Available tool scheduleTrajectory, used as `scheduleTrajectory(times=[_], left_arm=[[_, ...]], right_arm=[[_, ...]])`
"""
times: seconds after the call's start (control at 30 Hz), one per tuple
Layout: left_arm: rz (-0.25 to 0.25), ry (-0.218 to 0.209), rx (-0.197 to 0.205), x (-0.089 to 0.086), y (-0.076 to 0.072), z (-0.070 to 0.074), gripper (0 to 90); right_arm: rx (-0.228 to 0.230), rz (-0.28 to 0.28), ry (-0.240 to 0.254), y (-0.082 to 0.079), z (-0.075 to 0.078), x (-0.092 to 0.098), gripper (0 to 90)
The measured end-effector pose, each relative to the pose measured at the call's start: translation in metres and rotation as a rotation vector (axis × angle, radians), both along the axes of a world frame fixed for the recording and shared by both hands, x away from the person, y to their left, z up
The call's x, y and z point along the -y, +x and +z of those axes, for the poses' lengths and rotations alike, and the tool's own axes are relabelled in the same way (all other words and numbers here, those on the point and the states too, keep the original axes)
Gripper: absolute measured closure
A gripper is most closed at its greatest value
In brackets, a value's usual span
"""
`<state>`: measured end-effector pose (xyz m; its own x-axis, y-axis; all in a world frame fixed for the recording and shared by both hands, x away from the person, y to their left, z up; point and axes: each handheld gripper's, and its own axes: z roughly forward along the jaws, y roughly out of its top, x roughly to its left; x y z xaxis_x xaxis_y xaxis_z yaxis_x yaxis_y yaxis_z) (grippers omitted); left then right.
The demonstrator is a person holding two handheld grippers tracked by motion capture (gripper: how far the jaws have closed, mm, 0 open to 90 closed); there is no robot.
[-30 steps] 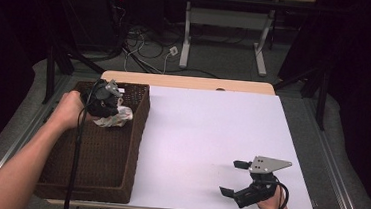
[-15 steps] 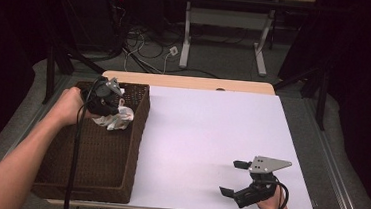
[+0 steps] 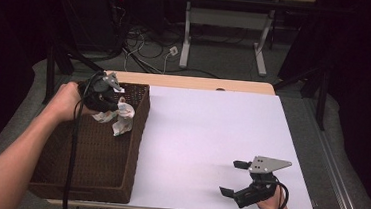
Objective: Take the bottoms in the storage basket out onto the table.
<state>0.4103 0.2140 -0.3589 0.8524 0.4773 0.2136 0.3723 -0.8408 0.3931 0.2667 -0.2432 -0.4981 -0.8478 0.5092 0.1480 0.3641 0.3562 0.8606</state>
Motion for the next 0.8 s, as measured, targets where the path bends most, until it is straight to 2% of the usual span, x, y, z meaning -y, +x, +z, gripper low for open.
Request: scheduleTrajectory(times=[0.2,0.57,0.8], left_arm=[[-0.018,-0.012,0.007,0.003,0.0,0.005,82.0],[-0.043,0.02,0.018,0.011,-0.002,0.017,82.1],[-0.062,0.005,0.025,0.016,-0.003,0.025,82.0]], right_arm=[[0.005,-0.002,0.0,0.0,-0.001,0.0,0.0],[-0.011,-0.005,0.0,0.0,-0.001,-0.001,0.0],[-0.007,-0.008,0.001,0.0,-0.001,-0.001,0.0]])
